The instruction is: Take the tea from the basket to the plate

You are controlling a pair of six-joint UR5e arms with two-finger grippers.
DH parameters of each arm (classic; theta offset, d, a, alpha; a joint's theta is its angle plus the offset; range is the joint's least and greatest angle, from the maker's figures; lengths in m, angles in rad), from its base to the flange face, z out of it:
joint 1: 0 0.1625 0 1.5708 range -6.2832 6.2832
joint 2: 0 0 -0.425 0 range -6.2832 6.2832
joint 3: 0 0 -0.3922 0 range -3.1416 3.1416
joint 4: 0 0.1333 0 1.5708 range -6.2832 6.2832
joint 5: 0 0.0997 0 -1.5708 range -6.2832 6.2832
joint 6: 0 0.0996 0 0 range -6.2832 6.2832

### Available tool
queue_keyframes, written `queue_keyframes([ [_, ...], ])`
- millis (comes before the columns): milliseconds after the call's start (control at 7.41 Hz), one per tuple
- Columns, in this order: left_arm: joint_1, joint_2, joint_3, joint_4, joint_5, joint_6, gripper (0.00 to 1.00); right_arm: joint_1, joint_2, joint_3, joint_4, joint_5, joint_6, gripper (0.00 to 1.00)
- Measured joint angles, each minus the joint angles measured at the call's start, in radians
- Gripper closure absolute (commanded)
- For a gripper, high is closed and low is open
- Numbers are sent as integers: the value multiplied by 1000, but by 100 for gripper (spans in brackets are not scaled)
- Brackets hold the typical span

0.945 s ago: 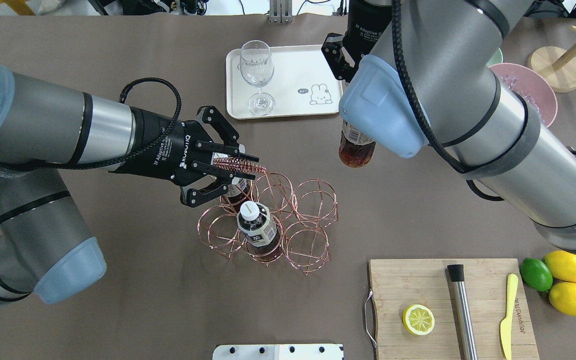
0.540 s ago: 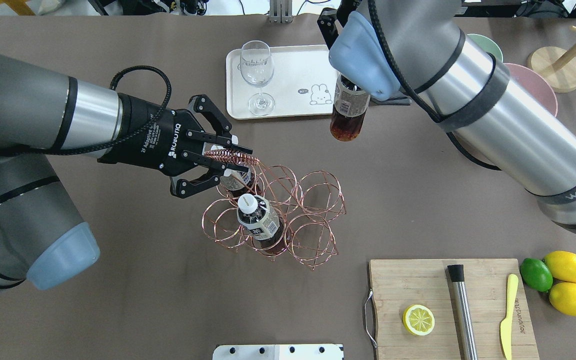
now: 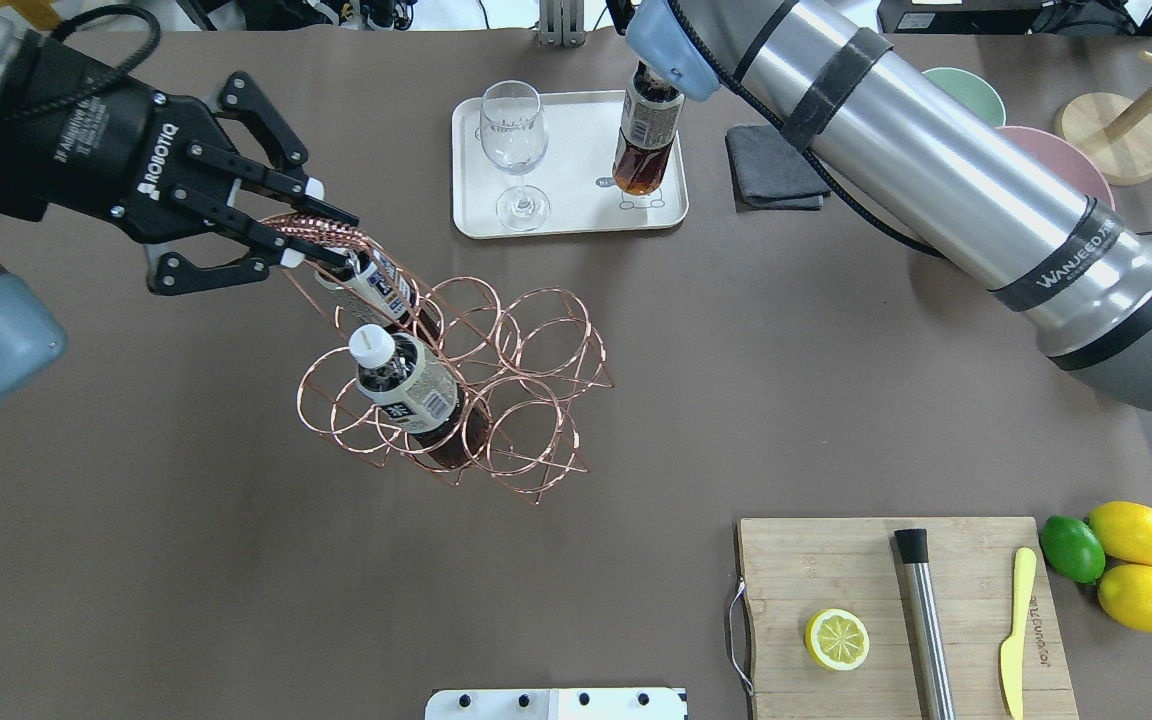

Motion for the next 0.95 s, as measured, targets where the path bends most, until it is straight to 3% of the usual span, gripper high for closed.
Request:
queue_keyframes([
  [540,-203,93,33,-4,-251,105,100,1,47,-153,103,-28,-29,100],
  [945,-238,98,45,-2,-298,276,100,-10,67,-212,152,-37,-34,100],
])
